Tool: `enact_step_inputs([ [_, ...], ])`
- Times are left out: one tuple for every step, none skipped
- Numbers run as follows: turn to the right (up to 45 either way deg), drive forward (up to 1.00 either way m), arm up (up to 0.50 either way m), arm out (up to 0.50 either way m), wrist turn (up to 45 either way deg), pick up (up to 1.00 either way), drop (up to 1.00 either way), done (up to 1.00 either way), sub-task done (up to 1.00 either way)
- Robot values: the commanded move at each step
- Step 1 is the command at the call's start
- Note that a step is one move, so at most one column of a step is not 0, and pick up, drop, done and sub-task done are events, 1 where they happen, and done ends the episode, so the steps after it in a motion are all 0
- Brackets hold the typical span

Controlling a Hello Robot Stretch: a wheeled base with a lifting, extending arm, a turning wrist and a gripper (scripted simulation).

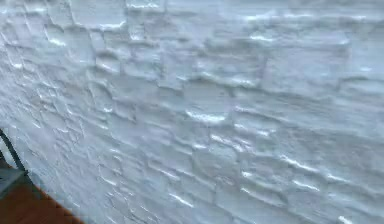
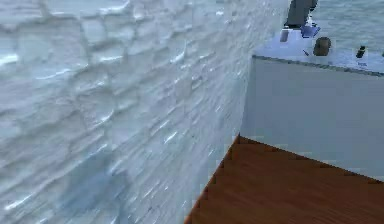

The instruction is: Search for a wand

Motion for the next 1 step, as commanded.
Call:
enact_step_inputs([
  [-45.0,0.00,0.00,0.00,0.0,0.00,0.00,0.00,0.00],
])
